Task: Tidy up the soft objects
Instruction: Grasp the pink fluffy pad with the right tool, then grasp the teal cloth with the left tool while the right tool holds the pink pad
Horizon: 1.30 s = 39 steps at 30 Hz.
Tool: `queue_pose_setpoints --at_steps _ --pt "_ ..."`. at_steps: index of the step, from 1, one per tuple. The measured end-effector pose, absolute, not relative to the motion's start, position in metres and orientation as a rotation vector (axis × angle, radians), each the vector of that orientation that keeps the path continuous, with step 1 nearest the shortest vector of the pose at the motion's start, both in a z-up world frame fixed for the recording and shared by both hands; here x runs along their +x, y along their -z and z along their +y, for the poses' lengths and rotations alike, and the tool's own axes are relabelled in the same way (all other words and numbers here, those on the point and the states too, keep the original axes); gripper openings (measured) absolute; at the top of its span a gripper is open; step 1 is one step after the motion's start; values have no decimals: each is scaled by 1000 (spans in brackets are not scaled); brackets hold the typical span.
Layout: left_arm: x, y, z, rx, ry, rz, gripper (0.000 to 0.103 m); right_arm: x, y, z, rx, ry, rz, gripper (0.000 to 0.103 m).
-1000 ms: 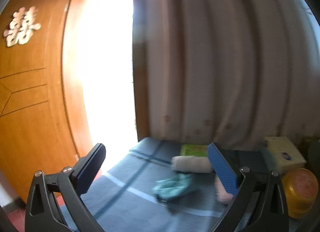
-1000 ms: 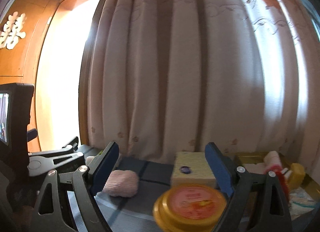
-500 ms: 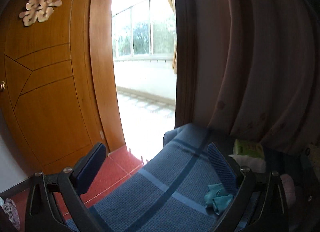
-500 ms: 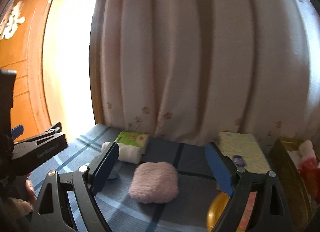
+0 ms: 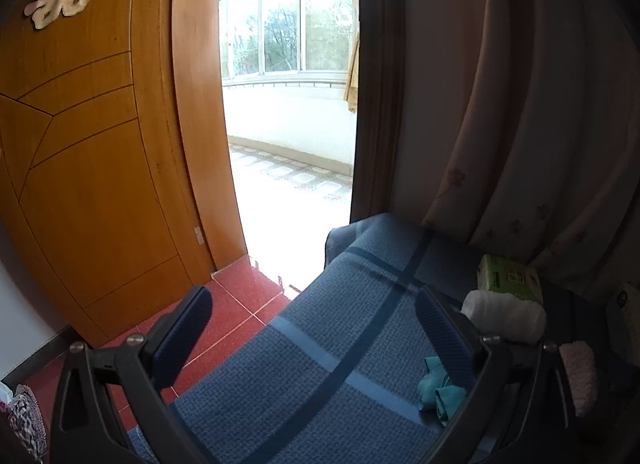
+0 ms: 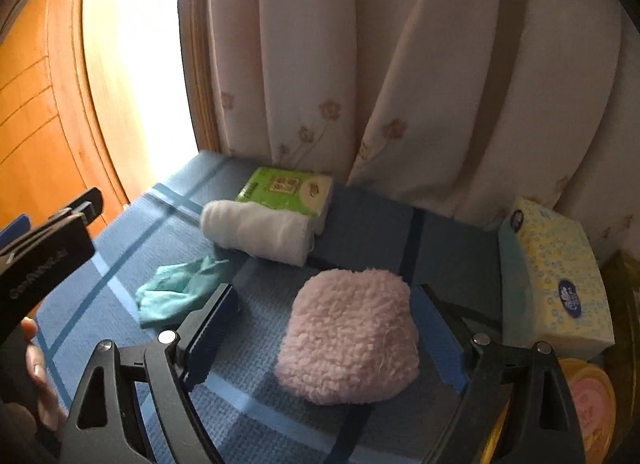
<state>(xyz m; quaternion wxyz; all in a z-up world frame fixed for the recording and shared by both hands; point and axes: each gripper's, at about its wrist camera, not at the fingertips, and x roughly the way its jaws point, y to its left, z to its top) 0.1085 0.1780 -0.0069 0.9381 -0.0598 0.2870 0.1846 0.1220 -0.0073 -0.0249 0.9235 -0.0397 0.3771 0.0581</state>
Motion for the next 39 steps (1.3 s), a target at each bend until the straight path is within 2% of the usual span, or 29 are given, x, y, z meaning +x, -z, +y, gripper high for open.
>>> queue_pose_setpoints --at_steps 7,10,11,12,13,18,22,25,32,37,39 --pt "111 7 176 -107 -369 583 103 136 41 -8 -78 -99 876 87" --pt "110 6 174 -97 -363 572 102 133 39 -5 -93 -102 861 63" --pt "109 5 173 -93 -362 567 103 132 39 -5 -95 -104 855 49" --pt "109 5 173 -90 -361 563 102 131 38 -5 -96 -109 853 42" --pt "108 5 171 -87 -359 557 102 130 38 -6 -87 -117 851 42" --pt "104 2 165 -63 -309 526 102 116 27 -29 46 -197 783 26" --pt "98 -2 149 -2 -238 475 102 74 2 -43 108 -285 538 26" --pt "95 -4 135 52 -188 447 102 48 -8 -39 56 -268 443 26" --pt "106 1 122 66 -29 519 101 18 -15 -58 71 -216 388 26" --pt "115 9 106 116 56 609 96 10 -18 -64 75 -178 374 26" --pt "117 13 97 153 63 638 88 8 -19 -63 79 -176 377 26"
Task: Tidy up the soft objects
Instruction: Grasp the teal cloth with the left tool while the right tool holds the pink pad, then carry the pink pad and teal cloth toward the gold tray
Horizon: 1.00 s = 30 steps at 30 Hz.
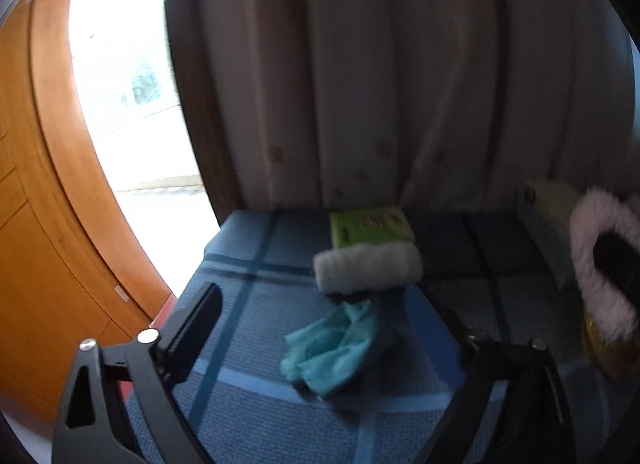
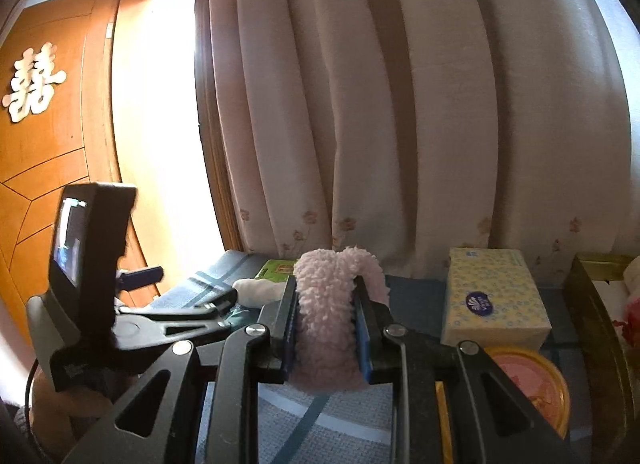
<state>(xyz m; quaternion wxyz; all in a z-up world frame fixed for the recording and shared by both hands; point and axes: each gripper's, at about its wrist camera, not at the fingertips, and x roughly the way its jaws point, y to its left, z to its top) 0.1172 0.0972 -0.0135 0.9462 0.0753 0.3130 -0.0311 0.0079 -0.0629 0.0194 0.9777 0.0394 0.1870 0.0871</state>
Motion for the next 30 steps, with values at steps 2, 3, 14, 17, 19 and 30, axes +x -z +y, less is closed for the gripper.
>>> queue_pose_setpoints --at_steps 2,3,14,17,19,30 --pt "121 20 92 182 57 683 86 8 -20 -64 81 -177 377 26" --pt "126 24 91 186 52 715 84 6 -22 -63 81 -179 376 26" --pt "149 43 115 12 106 908 50 24 -14 -71 84 -187 397 26" --pt "139 40 100 48 151 890 19 28 -15 -73 93 -182 403 26" --pt "137 39 95 72 139 881 14 27 -15 -74 97 -179 399 26" --pt "85 2 151 -233 46 575 10 13 -22 -72 78 -181 311 26"
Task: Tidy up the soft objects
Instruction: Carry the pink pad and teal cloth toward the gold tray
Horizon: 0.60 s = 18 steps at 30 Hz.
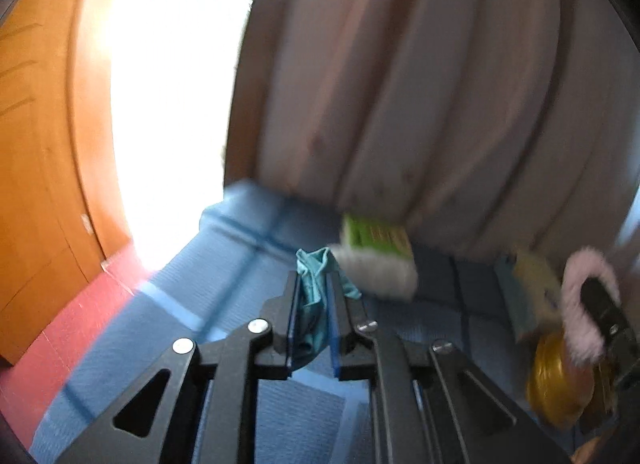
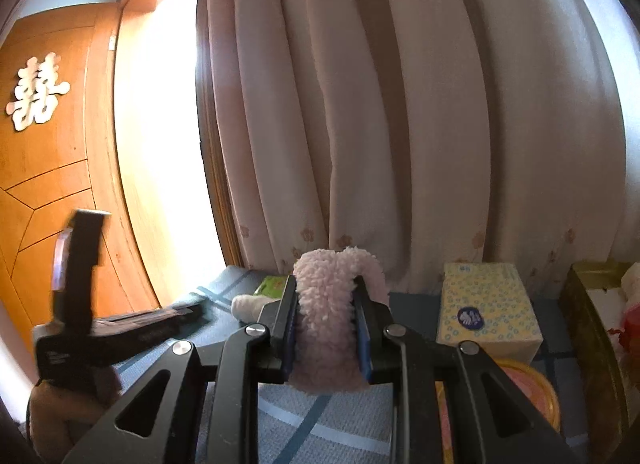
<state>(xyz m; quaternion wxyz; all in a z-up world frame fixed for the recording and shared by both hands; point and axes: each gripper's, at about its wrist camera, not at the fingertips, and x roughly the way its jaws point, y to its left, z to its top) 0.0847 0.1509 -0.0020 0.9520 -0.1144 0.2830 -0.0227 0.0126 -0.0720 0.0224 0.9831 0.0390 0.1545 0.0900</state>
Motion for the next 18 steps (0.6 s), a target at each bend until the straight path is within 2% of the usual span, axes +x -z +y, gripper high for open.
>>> queue_pose_setpoints --at_steps 8,18 --pt "42 -17 122 -39 -92 312 10 1 -22 -60 -13 -199 280 26" --pt "30 -19 92 5 -46 315 10 -20 -18 -59 -130 -199 264 26"
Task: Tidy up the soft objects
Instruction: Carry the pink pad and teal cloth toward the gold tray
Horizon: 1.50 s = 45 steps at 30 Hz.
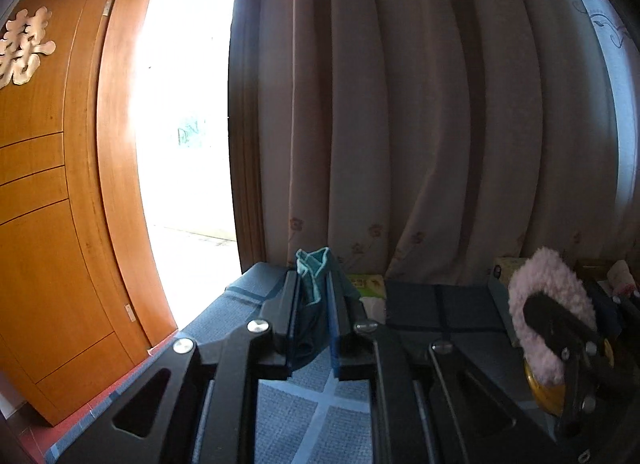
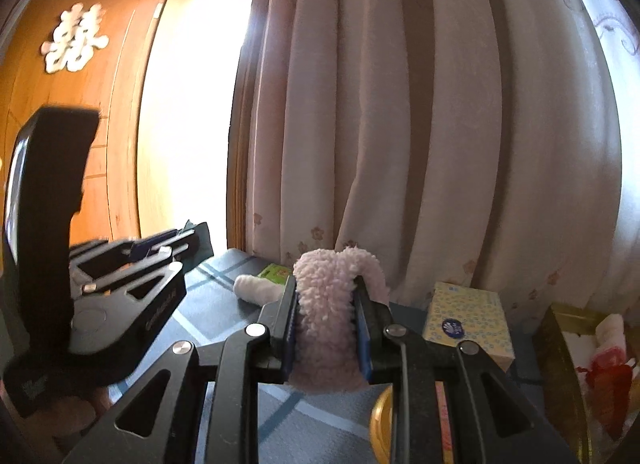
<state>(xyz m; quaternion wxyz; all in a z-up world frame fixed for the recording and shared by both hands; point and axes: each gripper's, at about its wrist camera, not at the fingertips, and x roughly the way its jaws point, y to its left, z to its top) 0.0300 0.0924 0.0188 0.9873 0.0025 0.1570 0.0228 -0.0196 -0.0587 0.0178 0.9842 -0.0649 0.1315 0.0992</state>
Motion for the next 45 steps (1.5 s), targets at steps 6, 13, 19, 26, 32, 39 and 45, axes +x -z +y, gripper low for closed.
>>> queue_pose_setpoints --at_steps 6,13,19,26,32,39,45 --pt "26 -15 81 11 -38 318 10 -26 -16 -75 -115 -191 266 26" --pt "12 -18 62 14 -18 316 10 -35 -17 -93 -95 -165 251 26" --pt "1 -19 42 17 7 315 10 -42 -18 -108 -78 -145 247 26" --pt "-10 -19 18 18 52 312 10 -52 -19 -129 -65 -112 238 26" --pt "-19 -17 -5 20 92 314 10 -58 -19 -151 -44 -71 236 26" --pt "-22 -15 -25 5 128 320 10 -70 -22 -181 -42 -19 226 26" --pt "-31 -17 -47 15 173 304 10 -80 -21 -203 -42 24 217 26"
